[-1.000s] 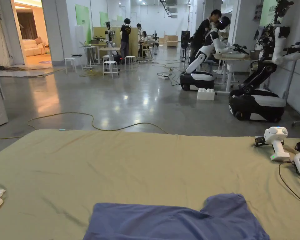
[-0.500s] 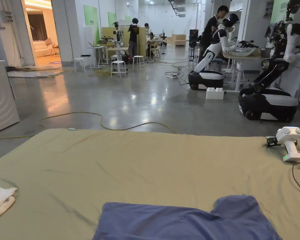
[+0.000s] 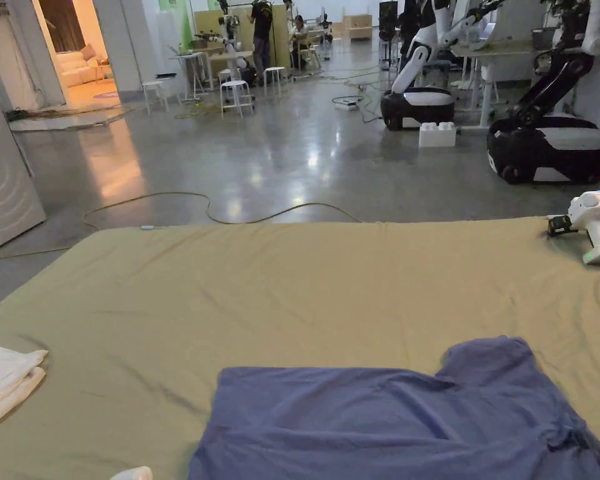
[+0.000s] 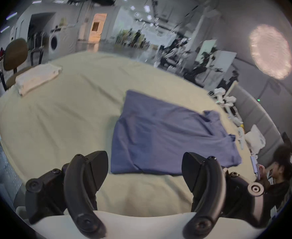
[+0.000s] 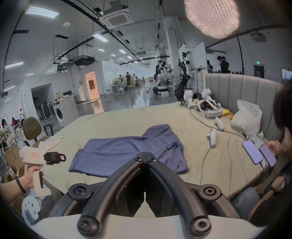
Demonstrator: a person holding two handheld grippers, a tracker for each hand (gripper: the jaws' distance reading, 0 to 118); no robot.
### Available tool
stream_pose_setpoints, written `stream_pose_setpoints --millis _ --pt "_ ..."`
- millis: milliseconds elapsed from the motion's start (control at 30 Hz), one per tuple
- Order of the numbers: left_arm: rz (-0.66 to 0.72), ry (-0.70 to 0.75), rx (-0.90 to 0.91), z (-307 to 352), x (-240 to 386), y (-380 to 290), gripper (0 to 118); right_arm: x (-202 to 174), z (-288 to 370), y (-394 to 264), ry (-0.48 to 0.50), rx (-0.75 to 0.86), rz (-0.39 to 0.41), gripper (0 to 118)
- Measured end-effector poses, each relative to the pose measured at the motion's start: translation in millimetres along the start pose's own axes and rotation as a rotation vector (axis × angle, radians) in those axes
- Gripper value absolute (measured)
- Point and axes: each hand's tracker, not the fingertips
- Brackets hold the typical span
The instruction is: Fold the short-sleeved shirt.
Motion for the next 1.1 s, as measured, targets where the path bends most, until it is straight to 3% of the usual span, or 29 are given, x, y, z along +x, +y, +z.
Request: stream_pose_setpoints --millis 133,233,300,333,400,433,500,533,600,633,800,900,967,1033,1100 --pt "-0.015 0.05 -0.06 -54 -16 -6 88 17 -11 -8 -0.039 -0.049 -0.021 0" --pt "0.003 0.052 -0.102 -71 -7 -6 69 26 -16 -13 -0.066 -0.085 0.0 0" --pt "-0.03 0.114 -0.112 -78 2 -6 64 30 -19 -16 -0.086 -0.105 0.007 0" --pt "-0.059 0.137 -0.105 -78 7 -8 59 31 -20 -15 -0.089 -0.114 0.005 0" --pt "-0.135 0.194 -0.097 -80 11 -15 29 34 -26 -18 -0.093 -0.131 -0.002 0" --pt "-0.138 0.165 -0.078 -79 13 -17 21 36 -32 -19 -0.096 -0.148 -0.004 0" --pt "-0.179 0.196 -0.115 -88 19 -16 17 40 -51 -19 -0.112 -0.188 0.029 0" --pt "-0.21 0.196 -0.118 -90 23 -17 16 45 -67 -19 -0.123 -0.219 0.059 8" --pt "-0.254 0.205 -0.143 -94 26 -17 16 63 -108 -22 -0.124 -0.311 0.081 70" --pt "-0.275 0.202 -0.165 -98 25 -14 16 74 -133 -26 -0.117 -0.36 0.062 88" --pt "-0.24 0.157 -0.238 -98 21 3 16 114 -238 -46 -0.155 -0.449 -0.116 87" --pt "-0.236 0.148 -0.241 -99 17 3 16 129 -286 -66 -0.255 -0.542 -0.089 85" --pt "-0.247 0.149 -0.238 -98 18 1 16 122 -295 -76 -0.262 -0.577 -0.047 67" --pt "-0.254 0.153 -0.23 -99 17 -2 16 104 -285 -73 -0.309 -0.512 0.079 62" --pt "-0.26 0.155 -0.224 -98 17 -4 16 89 -283 -74 -0.327 -0.514 0.18 8"
